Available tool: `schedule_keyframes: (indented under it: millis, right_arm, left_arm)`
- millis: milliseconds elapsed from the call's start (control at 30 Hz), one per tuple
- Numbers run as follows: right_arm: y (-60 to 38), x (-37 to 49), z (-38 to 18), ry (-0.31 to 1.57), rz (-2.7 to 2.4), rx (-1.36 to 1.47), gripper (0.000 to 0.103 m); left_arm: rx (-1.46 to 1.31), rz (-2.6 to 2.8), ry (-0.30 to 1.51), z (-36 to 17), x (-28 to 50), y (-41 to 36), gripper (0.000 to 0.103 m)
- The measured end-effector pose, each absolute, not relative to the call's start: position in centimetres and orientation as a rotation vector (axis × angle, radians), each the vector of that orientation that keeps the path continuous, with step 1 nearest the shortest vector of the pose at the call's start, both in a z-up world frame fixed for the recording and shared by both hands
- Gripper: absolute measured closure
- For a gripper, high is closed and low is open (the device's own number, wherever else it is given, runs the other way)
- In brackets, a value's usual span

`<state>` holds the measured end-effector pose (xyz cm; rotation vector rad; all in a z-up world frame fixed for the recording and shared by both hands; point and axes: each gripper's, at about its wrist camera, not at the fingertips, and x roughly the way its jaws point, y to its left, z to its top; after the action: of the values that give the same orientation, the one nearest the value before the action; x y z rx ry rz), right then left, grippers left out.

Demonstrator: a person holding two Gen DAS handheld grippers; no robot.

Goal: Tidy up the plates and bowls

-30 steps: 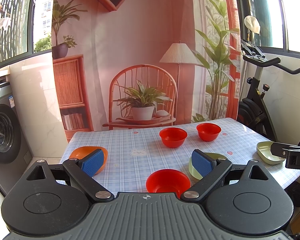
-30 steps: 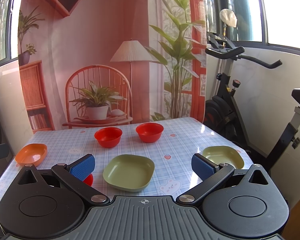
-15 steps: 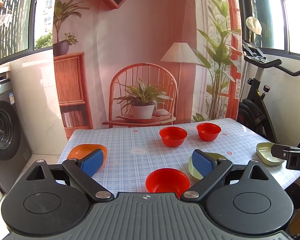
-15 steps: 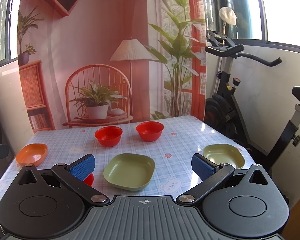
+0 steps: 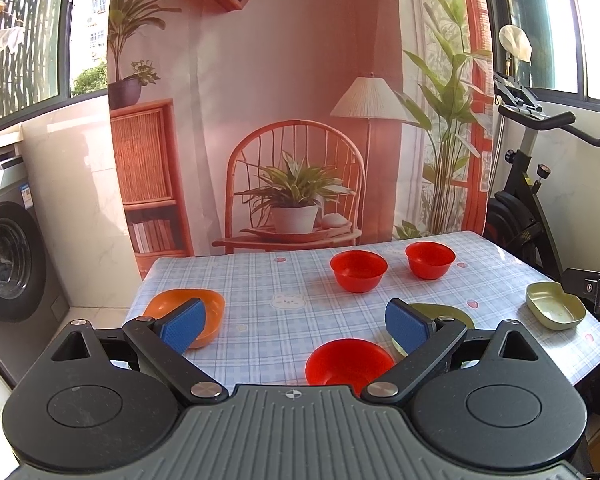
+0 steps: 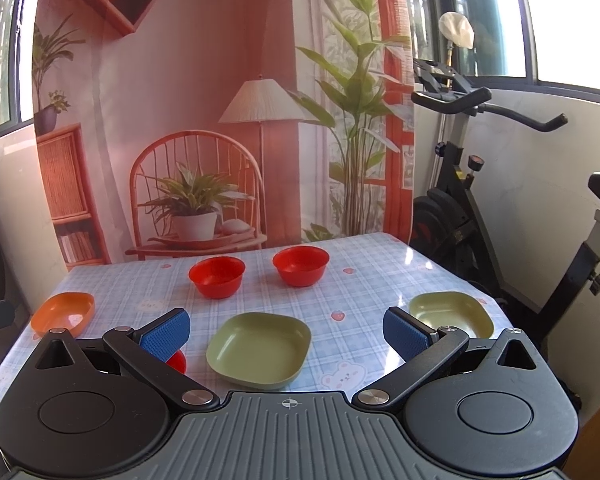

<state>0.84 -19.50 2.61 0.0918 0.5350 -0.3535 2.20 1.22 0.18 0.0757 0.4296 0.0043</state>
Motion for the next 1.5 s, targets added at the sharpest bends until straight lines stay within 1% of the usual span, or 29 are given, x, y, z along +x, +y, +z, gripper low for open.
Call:
schedule_keyframes:
  millis: [133,300,533,967,1167,1300,1500]
  right_arm:
    - [-20.9,3.0,3.6,0.485,-0.328,0.082,0.000]
    - [-22.7,6.3,4.7,0.463,-0.301,0.138,0.000]
    - [-22.8,10.6,3.5,0.440,-0.257,0.186,0.000]
    - [-21.0,18.2,-1.8,0.535,-0.219,0.223,0.000]
    - [-19.1,20.3,-4.8,0.612,-0.178,0.210,0.000]
    - [-17.5,21.2,-6.9,0.655,-0.163,0.221,0.000]
    - [-15.1,23.1,-9.1,0.730,-0.124,0.231,0.000]
  left_arm:
    - [0.086,0.052,0.425,1.1,4.8,2.2,0.006]
    - [0.049,0.052,0.409,2.3,7.4,3.9,0.006]
    - [0.094,0.061,0.400,2.4,10.9,5.1,0.006]
    - [0.228,0.133,0.416,1.1,16.2,7.1,0.006]
    - [0.254,0.195,0.483,-1.9,18.9,9.6,0.006]
    - [0.212,0.200,0.549,-4.1,20.2,12.2,0.009]
    - [0.237,0.254,0.572,-5.7,21.9,15.3,0.009]
